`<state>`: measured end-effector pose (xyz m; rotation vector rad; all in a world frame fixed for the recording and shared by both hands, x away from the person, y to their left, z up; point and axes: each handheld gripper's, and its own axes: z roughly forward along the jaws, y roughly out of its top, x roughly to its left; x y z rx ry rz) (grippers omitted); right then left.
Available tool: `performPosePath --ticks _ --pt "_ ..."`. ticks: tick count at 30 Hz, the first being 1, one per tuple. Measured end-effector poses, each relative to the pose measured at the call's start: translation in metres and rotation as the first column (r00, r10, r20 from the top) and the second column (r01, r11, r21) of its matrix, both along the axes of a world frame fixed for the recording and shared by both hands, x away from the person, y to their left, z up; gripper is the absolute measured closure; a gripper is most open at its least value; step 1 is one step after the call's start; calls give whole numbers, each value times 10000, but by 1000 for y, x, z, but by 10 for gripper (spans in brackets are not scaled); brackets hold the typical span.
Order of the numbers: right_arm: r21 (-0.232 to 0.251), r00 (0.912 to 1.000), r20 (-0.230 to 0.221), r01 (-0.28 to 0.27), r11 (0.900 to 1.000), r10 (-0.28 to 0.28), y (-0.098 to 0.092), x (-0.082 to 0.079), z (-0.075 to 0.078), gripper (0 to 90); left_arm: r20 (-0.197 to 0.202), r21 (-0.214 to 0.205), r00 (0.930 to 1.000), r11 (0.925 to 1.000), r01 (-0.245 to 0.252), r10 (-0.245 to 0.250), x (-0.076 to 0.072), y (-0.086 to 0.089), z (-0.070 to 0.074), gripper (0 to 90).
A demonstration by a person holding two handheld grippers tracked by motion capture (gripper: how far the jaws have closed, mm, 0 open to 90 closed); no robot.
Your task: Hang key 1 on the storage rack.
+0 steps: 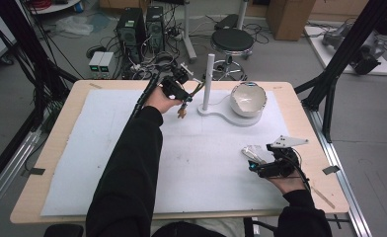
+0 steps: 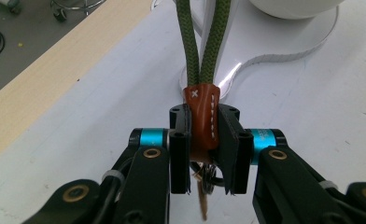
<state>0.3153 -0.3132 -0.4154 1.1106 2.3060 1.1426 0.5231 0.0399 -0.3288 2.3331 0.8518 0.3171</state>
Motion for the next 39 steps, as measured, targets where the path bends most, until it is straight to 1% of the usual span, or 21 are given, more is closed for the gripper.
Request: performPosePath --ticks 2,4,5,6,7,9,10,11,15,19,20,21,22,23,25,26,28,31,34,37,39 --pt "-26 10000 40 -47 10000 47 0 0 0 6 -29 -24 10000 10000 -20 20 0 0 0 752" --pt "-80 10000 42 -51 10000 51 0 0 0 6 -276 -208 9996 9998 -54 48 2 2 0 745" --pt "-80 10000 42 -51 10000 51 0 0 0 6 -379 -341 9991 9992 -215 202 2 4 0 745" --pt "-54 10000 16 -5 10000 5 1 -1 0 6 -695 -684 9972 9971 -331 284 2 7 2 698" --pt "-54 10000 16 -5 10000 5 1 -1 0 6 -695 -684 9972 9971 -331 284 2 7 2 656" --pt "-26 10000 -4 3 10000 -3 0 -1 0 6 -717 -987 9972 9947 -295 225 -1 12 5 552" --pt "-8 10000 46 6 10000 -6 -1 -1 0 6 -700 -1479 9972 9883 -383 282 -3 18 8 539" --pt "-8 10000 46 6 10000 -6 -1 -1 0 6 -700 -1479 9972 9883 -383 282 -3 18 8 513" --pt "36 10000 60 1 10000 -1 -1 -1 0 6 -644 -2011 9975 9786 -426 302 -8 30 13 429" --pt "32 10000 40 21 10000 -21 -1 -2 0 6 -553 -2273 9980 9729 -426 307 -12 41 19 344" --pt "51 10000 53 23 10000 -23 -1 -2 0 6 -514 -2401 9982 9698 -419 304 -14 44 20 294" --pt "40 10000 95 23 10000 -23 -1 -1 0 6 -439 -2497 9987 9676 -378 277 -16 48 20 294" --pt "45 10000 52 45 10000 -45 -1 -1 0 6 -378 -2537 9989 9665 -379 292 -18 51 21 217" --pt "45 10000 52 45 10000 -45 -1 -1 0 6 -329 -2550 9990 9662 -376 303 -20 53 21 217" --pt "66 10000 -1 48 10000 -48 -1 -1 0 6 -298 -2522 9987 9665 -483 421 -23 59 20 92" --pt "76 10000 11 -6 10000 6 0 -1 0 6 -450 -2511 9982 9667 -496 396 -24 63 18 44" --pt "80 10000 -31 -21 10000 21 0 -1 -1 6 -481 -2422 9977 9686 -571 468 -27 68 16 17" --pt "70 10000 15 -40 10000 40 1 -1 -1 6 -431 -2587 9972 9634 -704 613 -32 79 13 17" --pt "116 10000 -16 -9 9999 10 1 -1 -1 6 -385 -2533 9965 9640 -813 739 -38 91 11 17" --pt "255 10000 -22 -50 9997 50 0 -1 -1 6 -187 -2695 9965 9594 -835 815 -46 102 8 17" --pt "341 10000 18 -90 9994 90 0 -1 -1 6 -224 -3033 9974 9502 -720 684 -53 109 7 17"
